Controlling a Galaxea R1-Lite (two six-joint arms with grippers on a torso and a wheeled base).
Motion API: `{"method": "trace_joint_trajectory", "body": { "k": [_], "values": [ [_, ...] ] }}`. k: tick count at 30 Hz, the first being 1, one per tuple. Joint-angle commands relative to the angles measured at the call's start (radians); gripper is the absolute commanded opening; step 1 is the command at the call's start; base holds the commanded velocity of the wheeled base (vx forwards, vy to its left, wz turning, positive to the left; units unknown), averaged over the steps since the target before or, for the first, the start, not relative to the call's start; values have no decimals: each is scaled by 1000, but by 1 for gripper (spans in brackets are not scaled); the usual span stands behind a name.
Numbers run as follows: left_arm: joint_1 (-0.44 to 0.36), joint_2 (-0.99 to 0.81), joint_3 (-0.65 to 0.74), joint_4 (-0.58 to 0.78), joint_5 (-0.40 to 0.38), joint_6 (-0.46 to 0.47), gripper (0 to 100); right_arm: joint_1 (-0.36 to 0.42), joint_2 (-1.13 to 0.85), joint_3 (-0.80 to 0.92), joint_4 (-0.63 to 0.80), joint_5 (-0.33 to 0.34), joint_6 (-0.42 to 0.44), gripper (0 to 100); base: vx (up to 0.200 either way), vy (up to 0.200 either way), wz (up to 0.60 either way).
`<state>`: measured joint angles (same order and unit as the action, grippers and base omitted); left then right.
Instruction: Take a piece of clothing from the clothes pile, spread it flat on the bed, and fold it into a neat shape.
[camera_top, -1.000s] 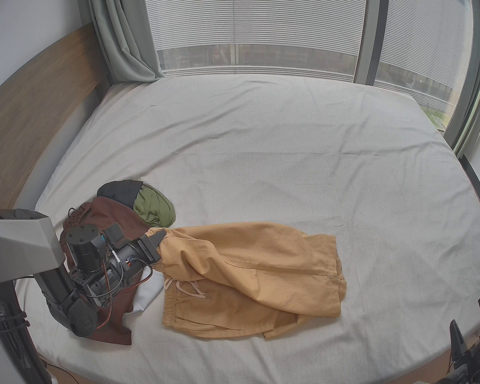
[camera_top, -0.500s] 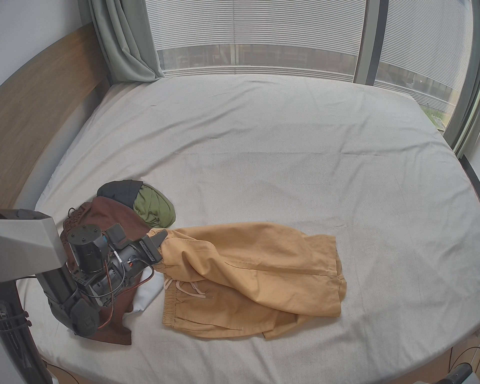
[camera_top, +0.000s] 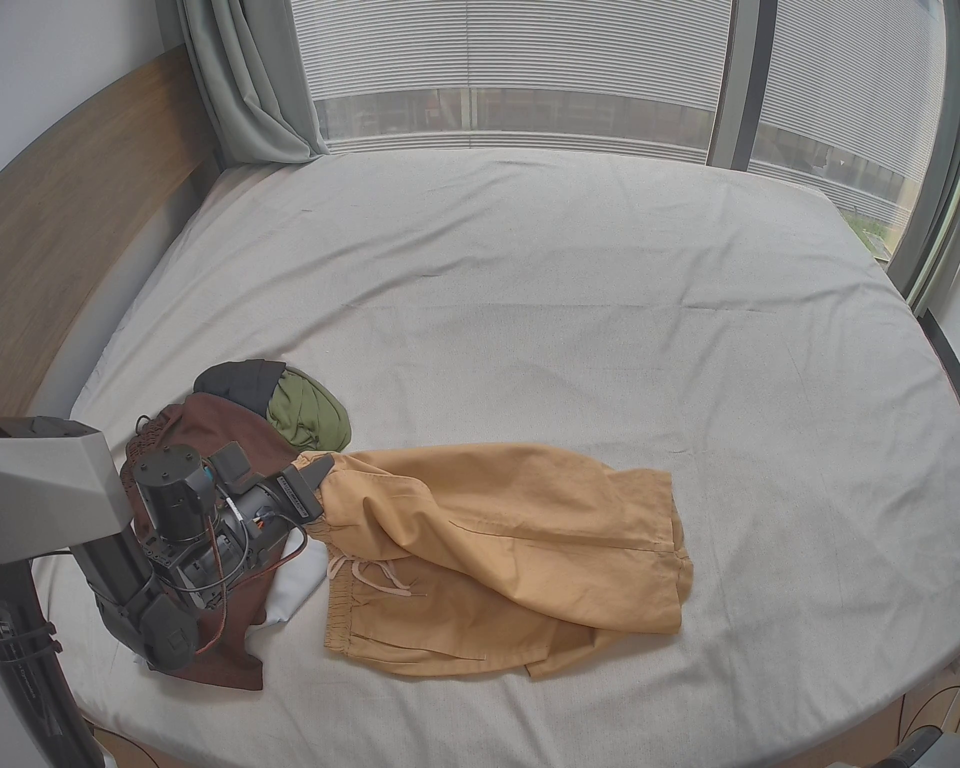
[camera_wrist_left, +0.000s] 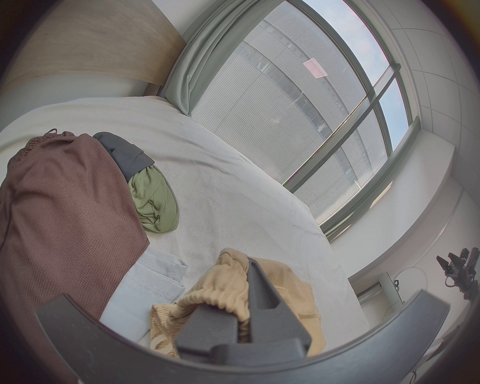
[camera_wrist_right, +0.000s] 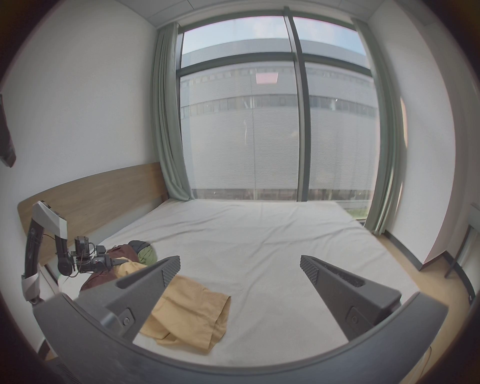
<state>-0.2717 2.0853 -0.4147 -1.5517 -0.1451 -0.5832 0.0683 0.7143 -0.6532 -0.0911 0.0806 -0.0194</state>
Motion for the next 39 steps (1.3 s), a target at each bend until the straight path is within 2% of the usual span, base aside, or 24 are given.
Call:
{"method": "trace_joint_trajectory", "body": {
  "k": [1, 7, 12, 18, 22, 28, 33, 35, 36, 39],
  "values": [
    [0, -4, -1, -1, -1, 2, 0, 2, 109, 6, -1, 34, 21, 100, 0, 0, 0],
    [2, -11, 4, 1, -13, 8, 0, -1, 206, 32, -3, 82, 61, 100, 0, 0, 0],
    [3, -14, 5, 1, -25, 6, 0, -5, 264, 72, -1, 199, 73, 100, 0, 0, 0],
    [2, -33, 10, 2, -28, 8, 0, -10, 327, 83, -1, 323, 173, 100, 0, 0, 0],
    [2, -31, 8, 2, -28, 43, 0, -12, 375, 84, -3, 383, 177, 100, 0, 0, 0],
    [-3, -33, 14, 1, -30, 52, 0, -7, 421, 83, -12, 432, 177, 100, 0, 0, 0],
    [-4, -33, 30, 1, -51, 56, 0, -31, 447, 96, -13, 518, 185, 100, 0, 0, 0],
    [-4, -34, 28, 1, -54, 51, 0, -44, 462, 101, -15, 544, 213, 100, 0, 0, 0],
    [-3, -34, 27, 2, -54, 46, 0, -44, 487, 93, -18, 564, 253, 100, 0, 0, 0],
    [-1, -30, 25, 1, -64, 52, 0, -45, 545, 92, -67, 577, 303, 100, 0, 0, 0]
  ]
}}
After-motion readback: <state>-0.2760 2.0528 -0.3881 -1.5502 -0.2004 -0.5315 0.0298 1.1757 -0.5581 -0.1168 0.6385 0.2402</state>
